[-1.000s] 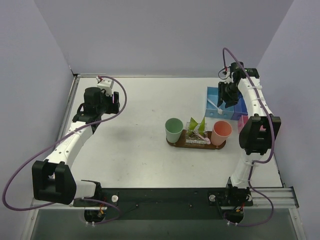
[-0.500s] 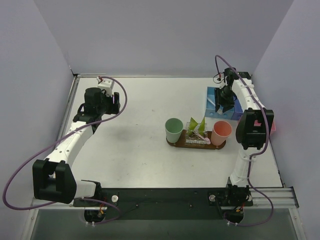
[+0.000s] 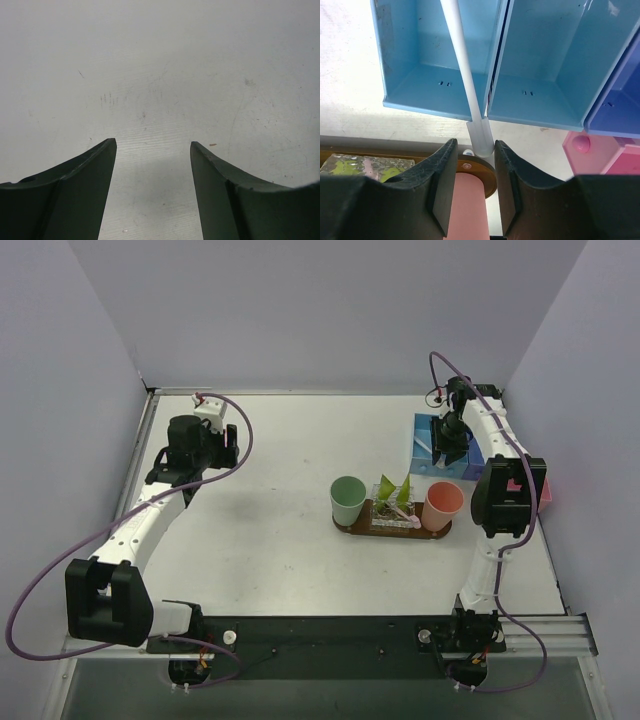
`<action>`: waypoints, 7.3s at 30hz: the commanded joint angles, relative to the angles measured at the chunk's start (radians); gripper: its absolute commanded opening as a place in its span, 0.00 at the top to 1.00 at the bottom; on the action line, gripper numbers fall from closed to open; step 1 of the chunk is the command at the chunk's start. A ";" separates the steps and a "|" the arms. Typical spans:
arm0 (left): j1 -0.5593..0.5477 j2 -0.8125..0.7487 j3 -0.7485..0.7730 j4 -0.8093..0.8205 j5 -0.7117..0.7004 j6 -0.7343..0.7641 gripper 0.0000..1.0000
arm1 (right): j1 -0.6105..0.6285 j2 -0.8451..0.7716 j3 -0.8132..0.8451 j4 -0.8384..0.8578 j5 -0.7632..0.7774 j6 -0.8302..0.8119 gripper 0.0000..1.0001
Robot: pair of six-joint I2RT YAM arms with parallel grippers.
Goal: Prepare toiletry sets of a toothbrush and toothpaste on the tray
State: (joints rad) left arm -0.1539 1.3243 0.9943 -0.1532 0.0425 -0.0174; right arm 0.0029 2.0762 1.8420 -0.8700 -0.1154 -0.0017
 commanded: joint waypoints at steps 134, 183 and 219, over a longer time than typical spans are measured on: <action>-0.771 -0.181 -0.086 0.161 0.224 0.614 1.00 | 0.555 -0.639 -0.102 -0.319 -0.647 0.138 0.90; -0.573 -0.123 -0.097 0.204 1.059 0.094 1.00 | 0.678 -0.915 -0.333 0.128 -0.698 -0.129 0.44; -0.572 -0.096 -0.083 0.227 1.143 0.040 1.00 | 0.726 -0.898 -0.340 0.172 -0.635 -0.149 0.69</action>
State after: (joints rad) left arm -0.7307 1.2274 0.8574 0.0128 1.1381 0.0292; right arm 0.7216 1.1763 1.5024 -0.7319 -0.7334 -0.1398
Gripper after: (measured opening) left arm 0.194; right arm 0.328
